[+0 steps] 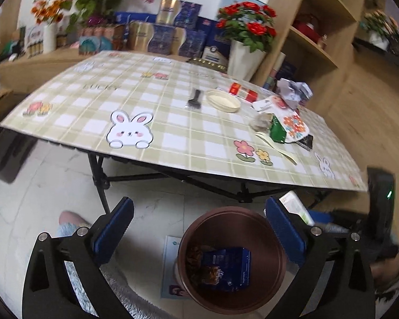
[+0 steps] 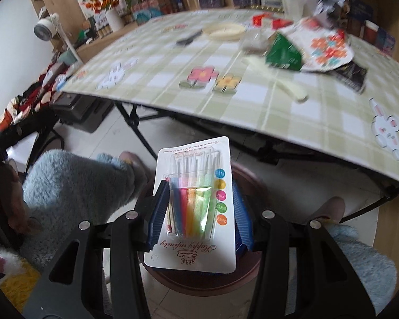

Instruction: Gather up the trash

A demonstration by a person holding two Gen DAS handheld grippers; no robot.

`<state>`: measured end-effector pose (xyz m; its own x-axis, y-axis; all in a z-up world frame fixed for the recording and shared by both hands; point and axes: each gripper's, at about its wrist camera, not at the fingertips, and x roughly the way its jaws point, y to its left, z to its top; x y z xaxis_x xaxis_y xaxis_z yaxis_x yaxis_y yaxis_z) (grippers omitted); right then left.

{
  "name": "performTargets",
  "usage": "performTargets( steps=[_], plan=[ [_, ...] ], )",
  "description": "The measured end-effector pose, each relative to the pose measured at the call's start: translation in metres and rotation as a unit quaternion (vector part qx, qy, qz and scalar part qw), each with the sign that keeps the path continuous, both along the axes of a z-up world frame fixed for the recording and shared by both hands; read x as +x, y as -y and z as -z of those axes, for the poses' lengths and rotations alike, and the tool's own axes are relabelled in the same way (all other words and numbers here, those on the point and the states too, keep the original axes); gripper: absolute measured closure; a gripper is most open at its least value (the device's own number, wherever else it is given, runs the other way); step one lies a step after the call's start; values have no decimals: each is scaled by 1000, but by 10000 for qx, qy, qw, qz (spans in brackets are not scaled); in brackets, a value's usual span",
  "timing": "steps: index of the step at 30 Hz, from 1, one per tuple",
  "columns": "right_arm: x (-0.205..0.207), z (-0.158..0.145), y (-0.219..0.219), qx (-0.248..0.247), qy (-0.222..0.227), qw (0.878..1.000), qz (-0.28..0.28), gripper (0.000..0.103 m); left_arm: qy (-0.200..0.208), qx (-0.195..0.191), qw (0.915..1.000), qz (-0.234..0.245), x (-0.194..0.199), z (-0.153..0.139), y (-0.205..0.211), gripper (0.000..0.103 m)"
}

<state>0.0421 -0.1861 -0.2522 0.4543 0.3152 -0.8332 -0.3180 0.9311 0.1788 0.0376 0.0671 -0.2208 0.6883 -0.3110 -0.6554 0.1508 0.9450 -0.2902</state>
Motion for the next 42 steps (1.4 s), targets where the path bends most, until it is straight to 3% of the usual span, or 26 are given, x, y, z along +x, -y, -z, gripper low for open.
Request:
performTargets(
  steps=[4, 9, 12, 13, 14, 17, 28, 42],
  plan=[
    [5, 16, -11, -72, -221, 9997, -77, 55, -112, -126, 9998, -73, 2, 5, -7, 6],
    [3, 19, -27, -81, -120, 9993, -343, 51, -155, -185, 9996, -115, 2, 7, -11, 6],
    [3, 15, -29, 43, -10, 9993, -374, 32, -201, -231, 9994, -139, 4, 9, -12, 6],
    [2, 11, -29, 72, 97, 9993, -365, 18, -205, -229, 9994, -131, 4, 9, -12, 6],
    [0, 6, -29, 64, 277, 9991, -322, 11, -205, -215, 9995, -113, 4, 9, -11, 6],
    [0, -8, -22, 28, 627, 9980, -121, 6, -194, -167, 9996, -68, 4, 9, -9, 6],
    [-1, -31, 22, -111, 1096, 9906, 815, 6, -226, -112, 9996, -138, 5, 10, -6, 6],
    [-1, -36, 41, 109, 1085, 9890, 997, 6, -257, -10, 9991, -346, 6, 11, -8, 6]
  ],
)
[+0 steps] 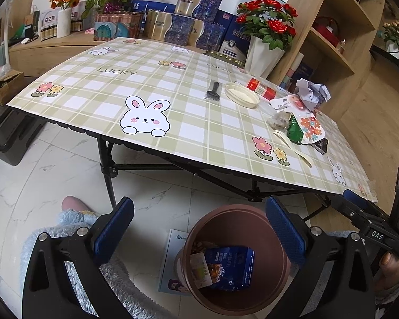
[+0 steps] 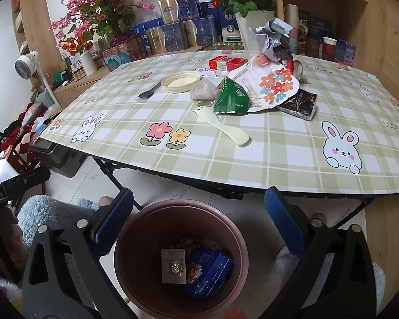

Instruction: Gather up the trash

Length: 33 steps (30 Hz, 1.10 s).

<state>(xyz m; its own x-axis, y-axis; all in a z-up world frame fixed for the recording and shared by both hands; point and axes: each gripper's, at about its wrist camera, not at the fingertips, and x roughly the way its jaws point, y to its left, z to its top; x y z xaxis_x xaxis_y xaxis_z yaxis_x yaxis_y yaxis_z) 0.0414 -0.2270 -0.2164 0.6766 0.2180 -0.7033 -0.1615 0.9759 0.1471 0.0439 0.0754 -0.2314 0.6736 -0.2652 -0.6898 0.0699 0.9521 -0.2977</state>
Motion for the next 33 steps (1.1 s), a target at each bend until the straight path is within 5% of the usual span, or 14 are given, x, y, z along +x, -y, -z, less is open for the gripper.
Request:
performTargets(
  steps=[18, 25, 33],
  plan=[
    [9, 2, 23, -48, -27, 9999, 118, 6, -44, 78, 9997, 226, 10, -1, 17, 6],
    [18, 0, 31, -524, 3, 9982, 281, 6, 76, 266, 9984, 497, 26, -10, 38, 6],
    [38, -11, 52, -206, 86, 9992, 330, 6, 208, 397, 9942, 976, 64, -32, 77, 6]
  ],
)
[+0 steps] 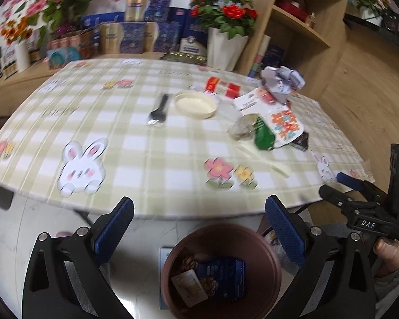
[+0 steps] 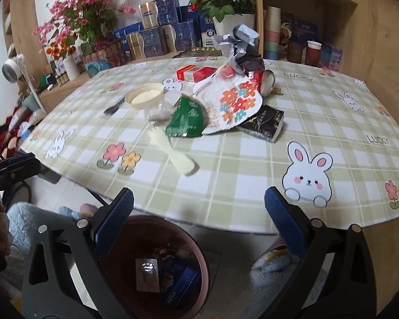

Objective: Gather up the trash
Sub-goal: 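Grasp the clear plastic wrapper with the left gripper while the right gripper reaches toward the green packet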

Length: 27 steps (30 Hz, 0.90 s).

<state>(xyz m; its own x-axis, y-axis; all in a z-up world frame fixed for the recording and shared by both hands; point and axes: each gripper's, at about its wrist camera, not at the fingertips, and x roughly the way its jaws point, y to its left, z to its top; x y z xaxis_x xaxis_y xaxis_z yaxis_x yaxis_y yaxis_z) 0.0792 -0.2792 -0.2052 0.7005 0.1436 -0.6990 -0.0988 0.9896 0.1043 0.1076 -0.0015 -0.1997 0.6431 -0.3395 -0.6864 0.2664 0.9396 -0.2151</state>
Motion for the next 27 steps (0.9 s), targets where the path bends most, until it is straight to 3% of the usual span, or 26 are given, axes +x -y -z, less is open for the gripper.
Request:
performTargets(
  steps=[14, 22, 27],
  plan=[
    [67, -30, 32, 57, 247, 9996, 151, 6, 106, -41, 9989, 445, 76, -22, 39, 6],
    [92, -21, 32, 349, -47, 9993, 107, 6, -402, 232, 9923, 1149, 126, 1, 79, 36],
    [98, -21, 31, 340, -72, 9994, -71, 10, -639, 334, 9869, 1443, 148, 20, 102, 42]
  ],
)
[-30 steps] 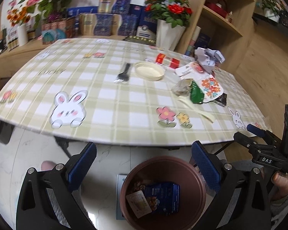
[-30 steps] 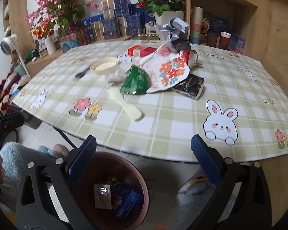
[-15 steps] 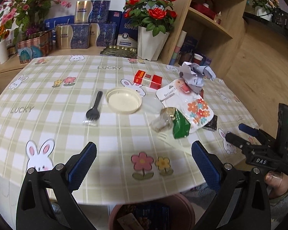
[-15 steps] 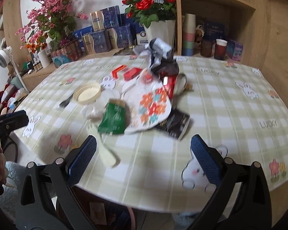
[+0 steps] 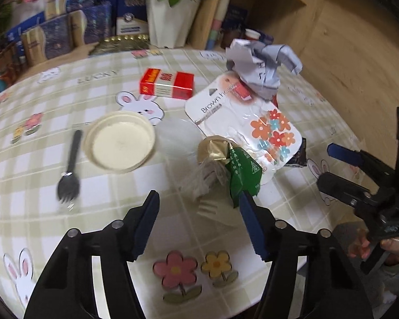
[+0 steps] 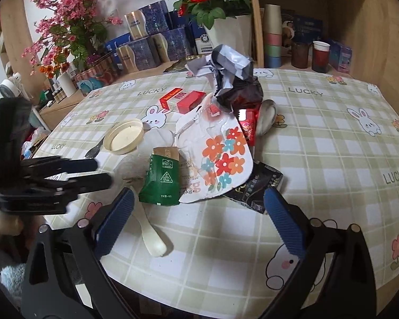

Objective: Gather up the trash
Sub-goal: 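Grasp the clear plastic wrapper with the left gripper while the right gripper reaches toward the green packet, then grasp the green tea packet with the right gripper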

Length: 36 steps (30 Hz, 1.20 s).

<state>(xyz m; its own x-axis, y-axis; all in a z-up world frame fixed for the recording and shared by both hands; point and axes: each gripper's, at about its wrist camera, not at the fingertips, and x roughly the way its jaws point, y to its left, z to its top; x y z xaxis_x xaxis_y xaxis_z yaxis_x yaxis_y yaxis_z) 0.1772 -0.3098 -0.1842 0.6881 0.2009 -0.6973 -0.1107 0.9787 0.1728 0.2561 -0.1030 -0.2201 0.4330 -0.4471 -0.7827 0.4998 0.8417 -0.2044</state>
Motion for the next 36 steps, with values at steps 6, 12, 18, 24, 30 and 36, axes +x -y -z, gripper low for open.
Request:
performTargets(
  steps=[6, 12, 18, 24, 30, 36],
  plan=[
    [6, 1, 5, 13, -30, 10000, -2, 14, -334, -46, 9994, 107, 27, 18, 14, 45],
    [11, 6, 7, 63, -124, 9999, -17, 18, -515, -32, 9985, 159, 31, 24, 15, 74],
    [25, 13, -7, 151, -199, 9995, -217, 23, -463, -329, 9982, -212, 22, 12, -18, 80],
    [52, 28, -29, 396, -418, 9977, -361, 31, -302, -498, 9959, -698, 7, -8, -61, 81],
    [69, 33, -44, 369, -599, 9974, -173, 34, -356, -648, 9902, -1184, -10, -13, -99, 81],
    [64, 14, -54, 196, -310, 9992, -149, 34, -426, -824, 9851, -1450, -22, -9, -121, 81]
  ],
)
